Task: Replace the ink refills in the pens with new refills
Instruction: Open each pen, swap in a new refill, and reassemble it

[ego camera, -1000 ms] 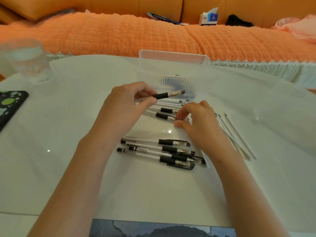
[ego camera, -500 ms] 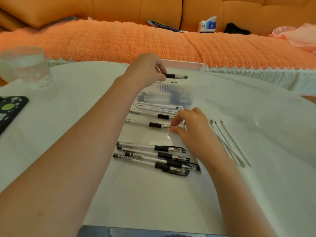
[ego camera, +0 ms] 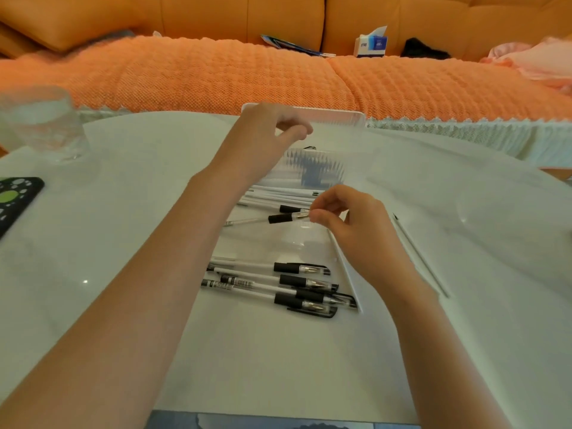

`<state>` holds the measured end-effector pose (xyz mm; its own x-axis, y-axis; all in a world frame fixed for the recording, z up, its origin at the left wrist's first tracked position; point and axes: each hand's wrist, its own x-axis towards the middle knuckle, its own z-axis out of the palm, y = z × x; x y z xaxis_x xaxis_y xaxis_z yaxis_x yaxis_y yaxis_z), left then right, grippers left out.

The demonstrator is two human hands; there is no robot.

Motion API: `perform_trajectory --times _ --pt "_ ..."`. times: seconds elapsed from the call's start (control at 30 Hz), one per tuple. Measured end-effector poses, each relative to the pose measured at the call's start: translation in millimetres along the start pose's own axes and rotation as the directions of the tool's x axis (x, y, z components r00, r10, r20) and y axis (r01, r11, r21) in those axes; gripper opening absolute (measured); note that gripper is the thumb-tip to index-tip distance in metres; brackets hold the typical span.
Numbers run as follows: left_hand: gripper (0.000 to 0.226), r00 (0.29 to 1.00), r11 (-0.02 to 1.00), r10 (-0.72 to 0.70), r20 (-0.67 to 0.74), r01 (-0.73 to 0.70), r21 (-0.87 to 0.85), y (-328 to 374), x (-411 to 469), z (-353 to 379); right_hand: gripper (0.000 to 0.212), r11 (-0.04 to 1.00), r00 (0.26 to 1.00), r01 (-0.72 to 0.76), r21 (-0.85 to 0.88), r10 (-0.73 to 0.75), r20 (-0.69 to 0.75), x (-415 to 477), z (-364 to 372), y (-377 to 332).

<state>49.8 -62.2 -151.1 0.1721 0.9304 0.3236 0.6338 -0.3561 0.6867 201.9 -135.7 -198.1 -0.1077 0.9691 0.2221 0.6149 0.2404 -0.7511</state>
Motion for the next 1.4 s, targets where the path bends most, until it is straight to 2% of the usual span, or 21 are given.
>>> perform_trajectory --times 0.07,0.13,0.3,0.47,0.73,0.93,1.27,1.4 --pt "0.017 0.999 0.998 0.034 -0.012 -0.035 -0.048 11 -29 -3 0.003 0.998 0.999 -0.002 0.06 0.004 -0.049 1 -3 -1" --pt "0.019 0.999 0.999 0.019 0.042 -0.018 -0.034 16 -57 -3 0.003 0.994 0.997 -0.012 0.109 0.02 -0.072 2 -6 -1" --pt "0.031 0.987 0.983 -0.069 0.142 0.044 0.176 10 -85 6 0.005 0.985 0.995 -0.031 0.17 0.046 -0.086 3 -8 -4" --pt "0.019 0.993 0.978 -0.089 0.079 0.072 0.198 8 -87 9 0.006 0.976 0.997 -0.038 0.214 0.051 -0.056 1 -7 -9" --pt "0.016 0.997 0.985 -0.083 0.003 0.081 0.152 1 -100 12 0.006 0.977 0.999 -0.025 0.21 0.029 -0.015 -1 -8 -12" --pt "0.014 0.991 0.993 -0.112 0.07 0.109 0.05 -5 -104 11 0.005 0.981 1.0 -0.031 0.19 0.03 0.009 -5 -8 -10" --pt "0.022 0.992 0.989 -0.12 0.029 0.116 0.096 -2 -105 7 0.007 0.971 1.0 -0.021 0.239 0.016 0.02 -7 -8 -12" --pt "0.028 0.992 0.974 -0.124 0.007 0.12 0.193 -1 -105 2 0.008 0.959 1.0 -0.016 0.284 0.012 0.016 -7 -9 -12"
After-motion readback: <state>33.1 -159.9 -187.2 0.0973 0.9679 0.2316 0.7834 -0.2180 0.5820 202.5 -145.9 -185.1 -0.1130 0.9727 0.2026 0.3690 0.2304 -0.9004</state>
